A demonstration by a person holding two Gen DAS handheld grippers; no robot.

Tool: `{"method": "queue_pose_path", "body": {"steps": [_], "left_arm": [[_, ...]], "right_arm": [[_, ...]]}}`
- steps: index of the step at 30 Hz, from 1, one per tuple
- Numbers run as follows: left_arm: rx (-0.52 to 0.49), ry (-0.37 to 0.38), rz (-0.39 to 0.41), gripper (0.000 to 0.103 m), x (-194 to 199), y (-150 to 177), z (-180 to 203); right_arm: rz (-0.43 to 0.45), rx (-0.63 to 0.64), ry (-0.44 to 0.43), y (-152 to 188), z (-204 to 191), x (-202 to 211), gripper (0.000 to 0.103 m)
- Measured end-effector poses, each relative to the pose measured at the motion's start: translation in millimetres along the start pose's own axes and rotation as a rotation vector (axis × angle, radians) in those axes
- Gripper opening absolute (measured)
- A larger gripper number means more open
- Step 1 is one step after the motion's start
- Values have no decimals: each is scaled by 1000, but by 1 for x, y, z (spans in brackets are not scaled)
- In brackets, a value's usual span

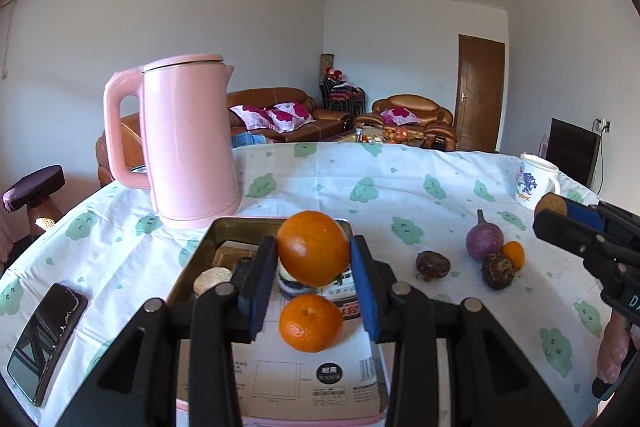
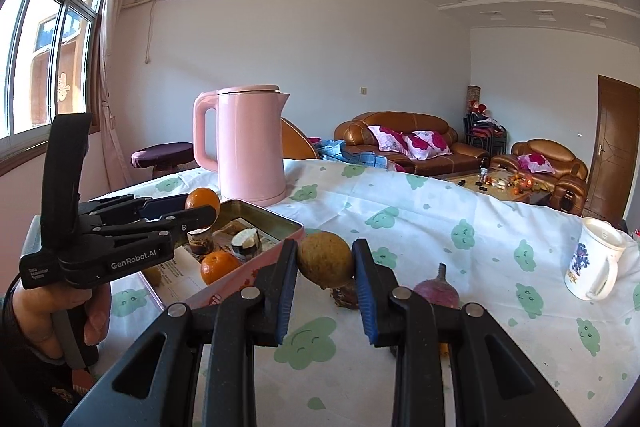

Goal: Organize fruits
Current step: 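Lift the orange with the left tool while the right tool carries the yellow-brown fruit toward the tin, then lower the orange into the tin with the left tool while the right tool lowers the yellow-brown fruit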

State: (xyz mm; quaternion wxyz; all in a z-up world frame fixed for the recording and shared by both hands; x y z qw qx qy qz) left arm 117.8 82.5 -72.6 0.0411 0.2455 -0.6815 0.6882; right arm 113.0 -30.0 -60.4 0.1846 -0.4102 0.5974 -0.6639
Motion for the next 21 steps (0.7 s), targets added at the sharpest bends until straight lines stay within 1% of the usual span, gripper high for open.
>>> {"method": "queue_pose_path", "body": {"steps": [11, 17, 21], "left_arm": [[27, -65, -56, 39, -10, 6, -40], [30, -92, -99, 39, -20, 13, -53], [28, -100, -110, 39, -22, 16, -58]], "right_arm": [[-49, 34, -101, -11, -39, -42, 30], [-87, 44, -152, -7, -61, -63, 30], [-117, 53, -183, -2, -74, -78, 30]]}}
Point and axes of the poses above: each gripper's, at about its wrist camera, not at the fingertips, and x roughly against the way its jaws point, z to its right, y to its underside, the point moved 8 cm from there along -x, roughly the way its jaws point, and after that the axes turned 11 degrees about -y, right-handed, at the moved point
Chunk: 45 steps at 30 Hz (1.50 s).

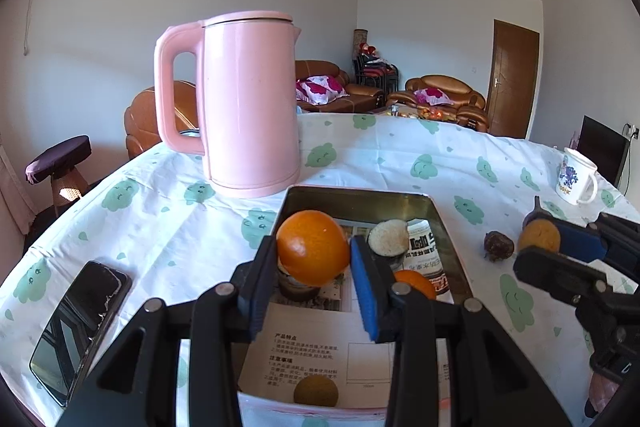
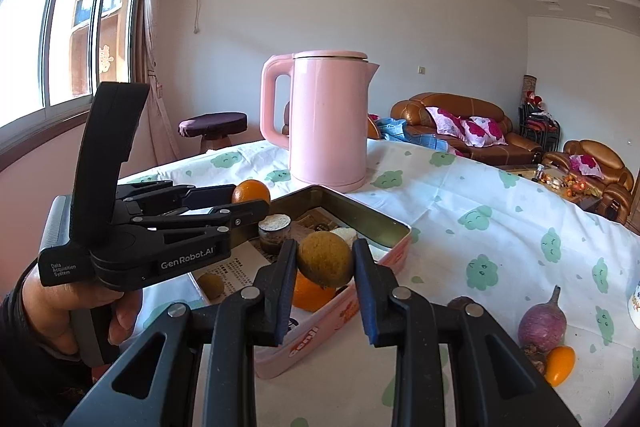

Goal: Organize fruits
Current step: 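Lower the orange into the tin with the left tool while the right tool lowers the yellow-brown fruit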

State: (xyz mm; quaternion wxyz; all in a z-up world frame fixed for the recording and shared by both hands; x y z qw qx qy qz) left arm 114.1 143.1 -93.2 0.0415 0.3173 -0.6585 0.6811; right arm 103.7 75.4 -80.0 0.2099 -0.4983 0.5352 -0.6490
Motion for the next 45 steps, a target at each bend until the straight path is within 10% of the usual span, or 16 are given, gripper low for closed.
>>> {"method": "queue_pose_path", "body": {"steps": [45], "left_arm": [[-77, 3, -110, 39, -19, 20, 6]], "right_arm": [[-209, 12, -72, 30, -19, -54, 30]]}}
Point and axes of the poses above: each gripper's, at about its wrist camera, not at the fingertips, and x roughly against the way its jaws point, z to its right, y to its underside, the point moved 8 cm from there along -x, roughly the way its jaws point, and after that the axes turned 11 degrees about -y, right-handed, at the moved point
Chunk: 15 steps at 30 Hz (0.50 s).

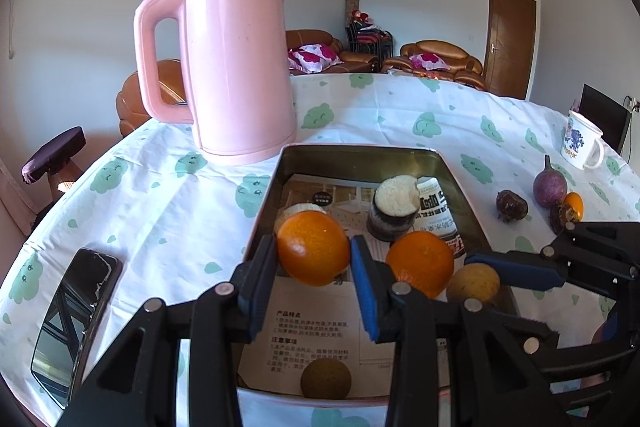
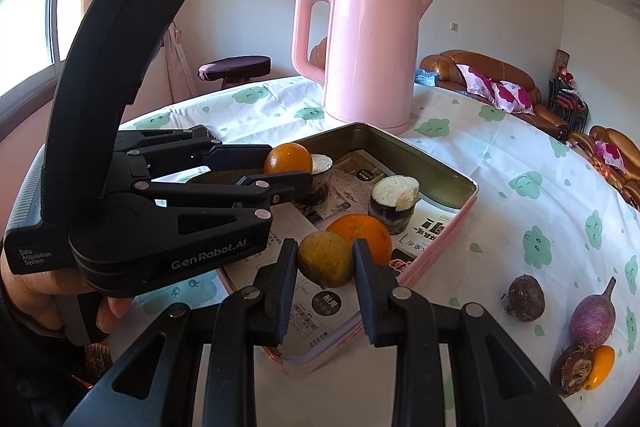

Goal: Organize fruits
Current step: 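Lower the orange into the tin with the left tool while the right tool lowers the yellow-brown fruit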

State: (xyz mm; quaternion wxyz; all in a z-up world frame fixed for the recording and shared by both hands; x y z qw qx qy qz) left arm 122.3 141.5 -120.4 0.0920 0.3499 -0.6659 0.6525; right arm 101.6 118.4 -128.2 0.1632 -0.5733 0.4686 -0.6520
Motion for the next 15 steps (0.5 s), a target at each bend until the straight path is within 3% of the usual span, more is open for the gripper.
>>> {"method": "queue_pose_path", "body": {"steps": [15], "left_arm": [[-18, 8, -10, 39, -2, 3, 4]], "right_arm": [[-22, -3, -2, 1, 1, -4, 30]]}}
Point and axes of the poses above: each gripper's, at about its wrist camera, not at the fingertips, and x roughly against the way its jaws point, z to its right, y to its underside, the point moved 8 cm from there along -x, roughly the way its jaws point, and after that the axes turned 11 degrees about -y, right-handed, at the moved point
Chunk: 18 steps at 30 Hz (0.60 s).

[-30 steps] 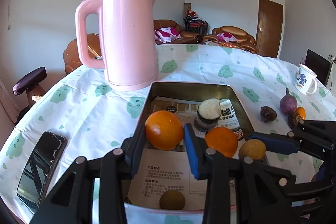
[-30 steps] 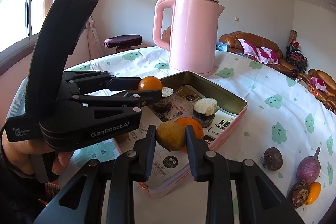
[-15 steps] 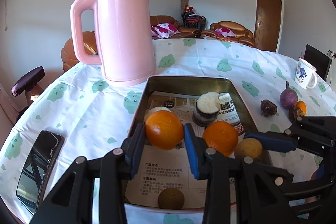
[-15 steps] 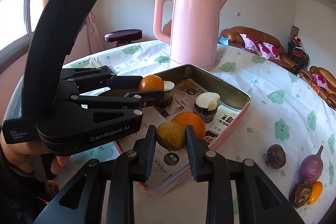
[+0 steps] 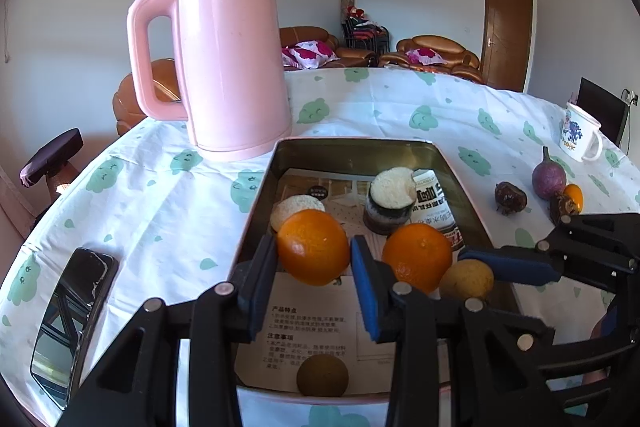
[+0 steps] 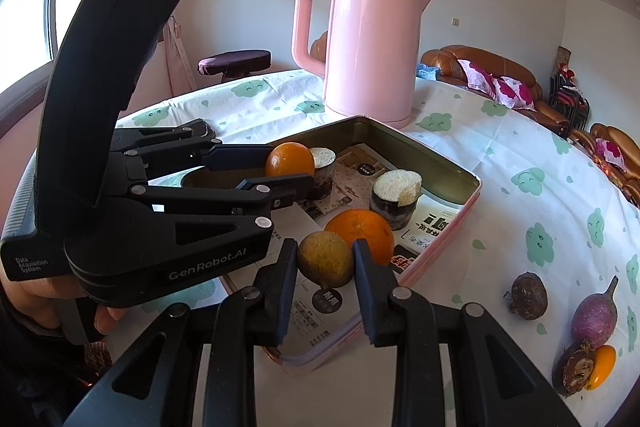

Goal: Organize fruits
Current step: 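Lower the orange into the tin with the left tool while the right tool lowers the yellow-brown fruit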

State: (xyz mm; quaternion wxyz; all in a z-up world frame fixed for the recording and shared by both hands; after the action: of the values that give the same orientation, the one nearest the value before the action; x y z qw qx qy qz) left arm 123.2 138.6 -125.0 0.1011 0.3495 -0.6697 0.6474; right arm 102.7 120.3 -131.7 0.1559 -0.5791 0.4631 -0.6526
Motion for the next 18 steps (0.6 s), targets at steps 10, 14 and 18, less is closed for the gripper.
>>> {"method": "queue_pose_path", "body": {"steps": [10, 14, 18], "left_arm": [[1, -2, 3, 41, 1, 1, -1], [23, -5, 15, 51, 4, 0, -6], [64, -5, 52, 64, 15, -8, -14]], "right_arm": [[-7, 0, 4, 1, 1, -1, 32], [5, 6, 19, 0, 1, 1, 45], [40, -10, 38, -1, 5, 11, 50]]}}
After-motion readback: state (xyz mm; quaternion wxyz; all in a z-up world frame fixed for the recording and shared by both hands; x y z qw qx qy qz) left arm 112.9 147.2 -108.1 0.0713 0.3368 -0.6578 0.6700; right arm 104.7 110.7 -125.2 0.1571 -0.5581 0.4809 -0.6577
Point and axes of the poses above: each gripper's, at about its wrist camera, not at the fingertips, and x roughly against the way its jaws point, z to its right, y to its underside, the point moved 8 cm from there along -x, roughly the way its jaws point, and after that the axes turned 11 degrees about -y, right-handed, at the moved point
